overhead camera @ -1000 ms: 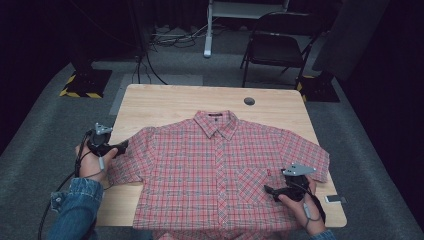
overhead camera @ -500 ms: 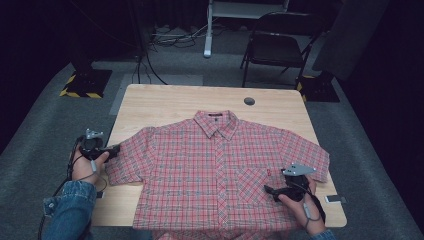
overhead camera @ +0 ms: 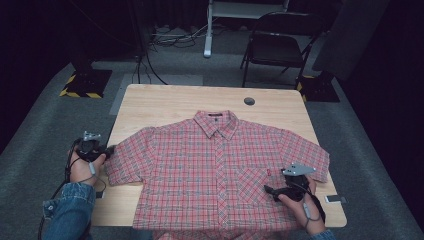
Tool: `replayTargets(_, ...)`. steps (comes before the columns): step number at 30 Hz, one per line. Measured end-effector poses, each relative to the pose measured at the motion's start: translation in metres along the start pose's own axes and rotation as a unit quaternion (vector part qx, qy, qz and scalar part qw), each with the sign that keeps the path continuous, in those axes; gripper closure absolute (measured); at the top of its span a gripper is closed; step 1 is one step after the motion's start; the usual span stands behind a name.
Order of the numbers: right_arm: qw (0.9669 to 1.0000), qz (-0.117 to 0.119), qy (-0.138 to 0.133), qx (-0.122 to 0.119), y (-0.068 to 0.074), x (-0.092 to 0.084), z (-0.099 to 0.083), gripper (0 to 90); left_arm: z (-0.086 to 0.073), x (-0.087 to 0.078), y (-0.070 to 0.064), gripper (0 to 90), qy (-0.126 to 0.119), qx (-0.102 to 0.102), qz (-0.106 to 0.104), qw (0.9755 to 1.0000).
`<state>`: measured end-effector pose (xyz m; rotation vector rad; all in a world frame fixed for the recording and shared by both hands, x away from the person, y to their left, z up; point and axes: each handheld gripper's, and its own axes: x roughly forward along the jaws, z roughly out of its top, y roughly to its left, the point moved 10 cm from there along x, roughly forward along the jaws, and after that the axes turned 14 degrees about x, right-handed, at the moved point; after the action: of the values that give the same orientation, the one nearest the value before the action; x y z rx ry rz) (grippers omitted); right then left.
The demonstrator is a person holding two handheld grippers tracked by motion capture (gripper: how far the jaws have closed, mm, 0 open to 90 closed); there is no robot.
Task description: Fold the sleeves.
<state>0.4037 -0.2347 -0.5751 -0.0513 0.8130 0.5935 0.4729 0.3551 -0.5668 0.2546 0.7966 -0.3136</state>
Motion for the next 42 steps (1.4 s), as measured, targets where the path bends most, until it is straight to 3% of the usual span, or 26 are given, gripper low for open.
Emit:
replayTargets(1,1.0000,0.000,0.000,0.000,0.000,0.000,0.000,3.3,0.000,-0.002,-0.001,76.0,0.001,-0.001,0.004,1.0000)
replayTargets(4,1.0000,0.000,0.000,0.000,0.000,0.000,0.000,3.3,0.003,-0.005,-0.002,83.5,0.000,-0.005,0.002,1.0000)
replayTargets(9,1.0000,0.000,0.000,0.000,0.000,0.000,0.000,3.3,0.017,-0.020,-0.007,85.0,-0.022,0.000,0.005,0.9997)
replayTargets(11,1.0000,0.000,0.000,0.000,0.000,0.000,0.000,3.3,0.027,-0.029,-0.013,85.0,-0.044,-0.003,-0.012,0.9990)
replayTargets(14,1.0000,0.000,0.000,0.000,0.000,0.000,0.000,3.3,0.039,-0.039,-0.020,84.9,-0.064,0.000,-0.019,0.9978)
replayTargets(25,1.0000,0.000,0.000,0.000,0.000,0.000,0.000,3.2,0.074,-0.074,-0.052,85.3,-0.106,0.038,-0.037,0.9930)
replayTargets(30,1.0000,0.001,0.001,0.000,0.000,0.000,0.000,3.1,0.092,-0.087,-0.075,85.3,-0.120,0.064,-0.056,0.9891)
replayTargets(32,1.0000,0.001,0.000,0.000,0.000,0.001,0.001,3.1,0.101,-0.093,-0.090,85.3,-0.124,0.082,-0.072,0.9863)
replayTargets(33,1.0000,0.001,0.000,0.000,0.000,0.001,0.001,3.1,0.101,-0.093,-0.090,85.3,-0.124,0.082,-0.072,0.9863)
replayTargets(37,1.0000,0.001,0.000,0.000,0.000,0.001,0.001,3.1,0.112,-0.094,-0.113,85.3,-0.121,0.102,-0.091,0.9832)
replayTargets(42,1.0000,0.001,0.000,0.000,0.000,0.001,0.001,3.1,0.122,-0.094,-0.125,85.5,-0.117,0.113,-0.101,0.9814)
